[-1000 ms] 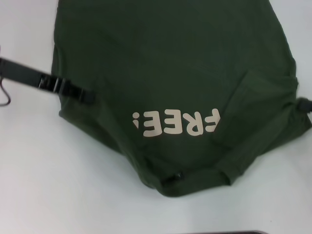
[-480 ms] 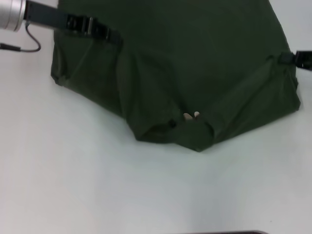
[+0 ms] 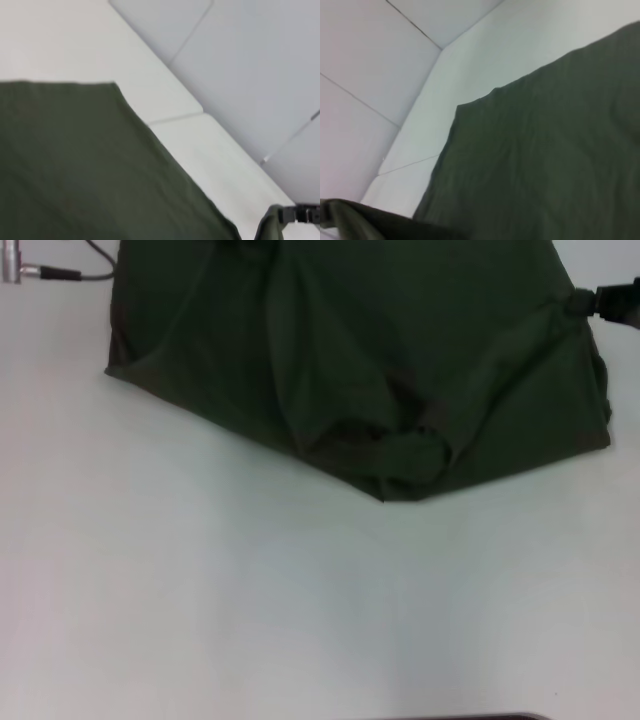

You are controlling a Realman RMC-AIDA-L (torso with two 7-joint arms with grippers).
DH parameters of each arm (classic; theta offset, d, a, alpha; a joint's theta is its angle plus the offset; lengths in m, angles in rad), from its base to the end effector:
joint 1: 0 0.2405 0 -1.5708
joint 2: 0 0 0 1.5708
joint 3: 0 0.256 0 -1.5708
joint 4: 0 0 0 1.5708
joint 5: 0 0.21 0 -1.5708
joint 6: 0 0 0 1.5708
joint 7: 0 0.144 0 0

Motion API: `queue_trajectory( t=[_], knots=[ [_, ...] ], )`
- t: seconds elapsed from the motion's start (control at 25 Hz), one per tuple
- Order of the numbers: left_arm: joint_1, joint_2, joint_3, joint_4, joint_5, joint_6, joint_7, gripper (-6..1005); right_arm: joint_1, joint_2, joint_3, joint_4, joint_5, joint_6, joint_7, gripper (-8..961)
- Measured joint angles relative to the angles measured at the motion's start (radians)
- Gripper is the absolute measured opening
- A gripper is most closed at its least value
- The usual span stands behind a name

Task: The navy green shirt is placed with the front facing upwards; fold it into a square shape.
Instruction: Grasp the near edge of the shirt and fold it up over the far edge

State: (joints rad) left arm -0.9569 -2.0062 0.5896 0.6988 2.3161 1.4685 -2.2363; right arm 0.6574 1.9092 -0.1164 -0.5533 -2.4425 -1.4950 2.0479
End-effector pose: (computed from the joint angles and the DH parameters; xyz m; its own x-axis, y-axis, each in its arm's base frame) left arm -0.1527 0.4364 0.0334 0.5796 0.7206 0.3805 0.7863 -0.6172 -0.0288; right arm 0.3200 0.3663 0.0850 0.2206 -0.7648 -0.6053 -0.9591 -0.2829 0.0079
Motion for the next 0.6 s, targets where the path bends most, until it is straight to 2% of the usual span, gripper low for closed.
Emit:
queue_trajectory(
  t=[0.36, 0.6],
  knots=[
    [-0.016, 0.0, 0.001, -0.042, -0.034, -0.143, -0.001, 35, 0.065, -0.007, -0.082, -0.002, 0.011, 0.149, 0.023, 74],
    [-0.016, 0.0, 0.001, -0.076, -0.038, -0.228, 0.001, 34, 0.08, -0.011, -0.115, -0.002, 0.011, 0.205, 0.034, 74]
  ],
)
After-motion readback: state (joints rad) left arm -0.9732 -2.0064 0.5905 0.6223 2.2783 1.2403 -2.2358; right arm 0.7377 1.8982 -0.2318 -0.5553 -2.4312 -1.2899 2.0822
